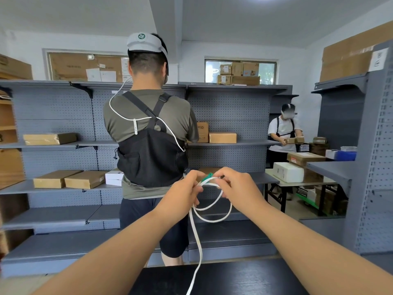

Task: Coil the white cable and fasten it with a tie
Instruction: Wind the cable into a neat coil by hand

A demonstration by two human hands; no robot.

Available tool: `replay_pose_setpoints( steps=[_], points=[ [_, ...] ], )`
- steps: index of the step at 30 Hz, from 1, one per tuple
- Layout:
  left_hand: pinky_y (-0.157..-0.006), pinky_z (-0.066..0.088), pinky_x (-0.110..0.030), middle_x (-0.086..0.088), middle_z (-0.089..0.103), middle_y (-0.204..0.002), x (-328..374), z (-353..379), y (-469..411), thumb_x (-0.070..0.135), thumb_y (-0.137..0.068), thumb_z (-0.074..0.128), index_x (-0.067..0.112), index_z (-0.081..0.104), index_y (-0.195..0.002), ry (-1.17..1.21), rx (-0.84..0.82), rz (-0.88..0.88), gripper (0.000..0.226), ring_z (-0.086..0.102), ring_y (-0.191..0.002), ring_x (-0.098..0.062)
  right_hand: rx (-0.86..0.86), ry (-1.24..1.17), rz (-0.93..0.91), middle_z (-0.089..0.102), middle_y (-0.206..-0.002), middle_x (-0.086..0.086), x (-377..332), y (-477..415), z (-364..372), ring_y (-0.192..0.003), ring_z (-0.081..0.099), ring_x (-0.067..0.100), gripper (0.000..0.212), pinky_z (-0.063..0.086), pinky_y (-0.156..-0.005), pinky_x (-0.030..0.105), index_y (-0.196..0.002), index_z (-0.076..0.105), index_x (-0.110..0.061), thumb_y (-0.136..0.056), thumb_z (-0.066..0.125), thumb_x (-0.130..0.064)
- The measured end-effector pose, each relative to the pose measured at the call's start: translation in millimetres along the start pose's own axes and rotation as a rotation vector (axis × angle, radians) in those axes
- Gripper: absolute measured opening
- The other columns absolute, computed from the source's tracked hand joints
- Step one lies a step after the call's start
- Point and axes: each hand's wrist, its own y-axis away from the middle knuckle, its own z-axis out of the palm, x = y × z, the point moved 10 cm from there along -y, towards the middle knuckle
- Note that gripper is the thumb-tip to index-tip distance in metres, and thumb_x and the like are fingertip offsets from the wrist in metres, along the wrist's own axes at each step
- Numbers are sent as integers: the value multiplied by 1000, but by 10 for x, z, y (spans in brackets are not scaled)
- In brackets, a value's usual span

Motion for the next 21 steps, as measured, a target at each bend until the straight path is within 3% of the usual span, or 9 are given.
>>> replay_pose_setpoints(
  steps=[4, 9, 15, 21],
  points=[
    [-67, 48, -19, 4, 58, -81, 7, -14, 8, 12, -97, 46, 29, 49, -101, 100, 14, -14, 18, 56, -59, -4, 30, -42, 12, 68, -79, 1, 24, 2, -20, -62, 62, 13, 10, 57, -68, 35, -98, 60, -23, -95, 52, -27],
    [-62, 51, -17, 0, 55, -75, -16, -28, -6, 9, -96, 47, 23, 58, -98, 287, 36, -46, 18, 53, -56, -4, 34, -112, 34, 67, -78, 2, 78, 9, -11, -65, 65, 17, 8, 57, -68, 40, -95, 59, -24, -95, 51, -25],
    [-60, 48, -18, 2, 53, -73, -132, -7, -44, 4, -96, 45, 18, 61, -90, 435, 32, -128, 23, 51, -58, -5, 20, -210, 88, 63, -72, -9, 124, -20, 22, -61, 65, 13, 11, 58, -66, 33, -87, 59, -31, -93, 56, -23],
    [-61, 48, -16, 0, 52, -79, -207, 78, -12, 2, -97, 41, 12, 61, -94, 513, -67, -204, 23, 48, -66, -7, -69, -307, 190, 68, -80, 2, 179, -14, 138, -59, 64, 15, 11, 57, -62, 30, -88, 62, -24, -92, 57, -15]
  ],
)
